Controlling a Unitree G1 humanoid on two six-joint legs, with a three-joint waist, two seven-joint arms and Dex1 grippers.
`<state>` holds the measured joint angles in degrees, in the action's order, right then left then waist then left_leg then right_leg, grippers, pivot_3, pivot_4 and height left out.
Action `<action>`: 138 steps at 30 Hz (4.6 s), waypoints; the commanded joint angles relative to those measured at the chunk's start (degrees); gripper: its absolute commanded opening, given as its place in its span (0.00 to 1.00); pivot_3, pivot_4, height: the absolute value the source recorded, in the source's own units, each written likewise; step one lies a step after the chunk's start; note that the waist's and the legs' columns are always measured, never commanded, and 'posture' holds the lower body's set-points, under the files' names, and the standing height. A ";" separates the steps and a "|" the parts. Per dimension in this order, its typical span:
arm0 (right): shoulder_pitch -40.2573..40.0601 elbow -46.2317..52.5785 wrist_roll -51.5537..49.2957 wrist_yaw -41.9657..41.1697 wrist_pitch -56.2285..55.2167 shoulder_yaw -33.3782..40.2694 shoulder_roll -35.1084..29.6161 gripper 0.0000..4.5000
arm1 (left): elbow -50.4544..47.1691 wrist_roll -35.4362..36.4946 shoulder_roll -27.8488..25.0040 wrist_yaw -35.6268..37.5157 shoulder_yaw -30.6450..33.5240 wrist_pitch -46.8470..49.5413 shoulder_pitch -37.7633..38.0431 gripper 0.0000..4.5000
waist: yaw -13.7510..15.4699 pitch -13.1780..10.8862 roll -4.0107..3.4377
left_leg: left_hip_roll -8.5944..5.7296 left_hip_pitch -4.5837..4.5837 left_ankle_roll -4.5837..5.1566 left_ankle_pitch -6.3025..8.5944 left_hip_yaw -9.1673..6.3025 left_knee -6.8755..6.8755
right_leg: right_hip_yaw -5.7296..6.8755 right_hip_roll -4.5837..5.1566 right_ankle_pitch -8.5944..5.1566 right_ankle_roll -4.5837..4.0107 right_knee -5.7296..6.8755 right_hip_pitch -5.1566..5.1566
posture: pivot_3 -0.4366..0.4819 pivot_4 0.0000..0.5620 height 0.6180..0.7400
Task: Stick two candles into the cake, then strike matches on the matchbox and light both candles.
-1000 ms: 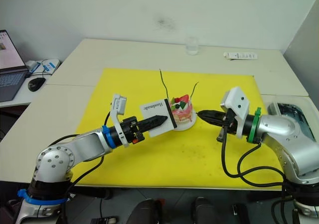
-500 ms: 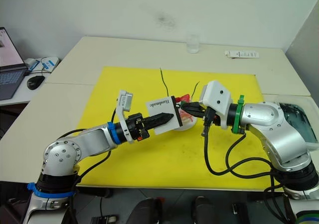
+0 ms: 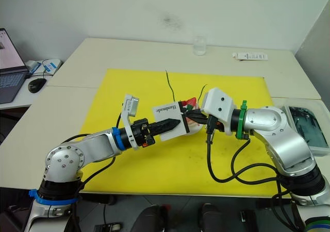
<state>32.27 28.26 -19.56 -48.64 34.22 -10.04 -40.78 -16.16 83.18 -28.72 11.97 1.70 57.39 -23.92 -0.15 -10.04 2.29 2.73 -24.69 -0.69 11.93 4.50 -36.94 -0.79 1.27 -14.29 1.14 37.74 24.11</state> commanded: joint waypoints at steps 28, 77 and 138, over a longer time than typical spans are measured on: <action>0.54 -3.66 1.95 -1.53 -1.57 1.75 -0.61 0.00 | -1.80 1.14 0.86 0.64 2.74 0.45 -0.75 0.00 | 0.00 0.00 0.00 | -0.01 0.00 0.00 -0.01 0.00 -0.05 | 0.00 -0.01 0.05 -0.07 0.09 0.00 | 0.48 0.27 1.00; 2.78 5.00 -5.43 -23.54 5.64 5.33 -25.04 0.00 | 10.89 21.11 -3.55 -6.15 14.34 -1.19 -21.72 0.00 | 0.32 -0.10 0.04 | -0.05 -0.04 0.01 -0.03 -0.22 -0.20 | 0.28 0.02 0.04 -0.02 0.17 -0.04 | 0.48 0.27 1.00; 1.05 3.35 -3.19 -18.22 4.10 3.88 -20.41 0.00 | 1.21 15.33 3.14 -8.06 5.04 -0.82 -11.19 0.00 | -0.59 -0.14 0.14 | 0.07 0.77 0.01 0.01 -0.03 0.04 | 0.00 -0.04 -0.19 0.01 0.12 -0.67 | 0.48 0.27 1.00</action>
<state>32.55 31.13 -21.68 -68.05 37.46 -7.83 -61.64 -10.22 98.47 -24.72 2.28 6.43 56.25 -34.19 -0.74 -10.18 2.43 2.79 -23.96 -0.68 11.93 4.41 -36.90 -0.75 1.24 -14.51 1.10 37.92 23.50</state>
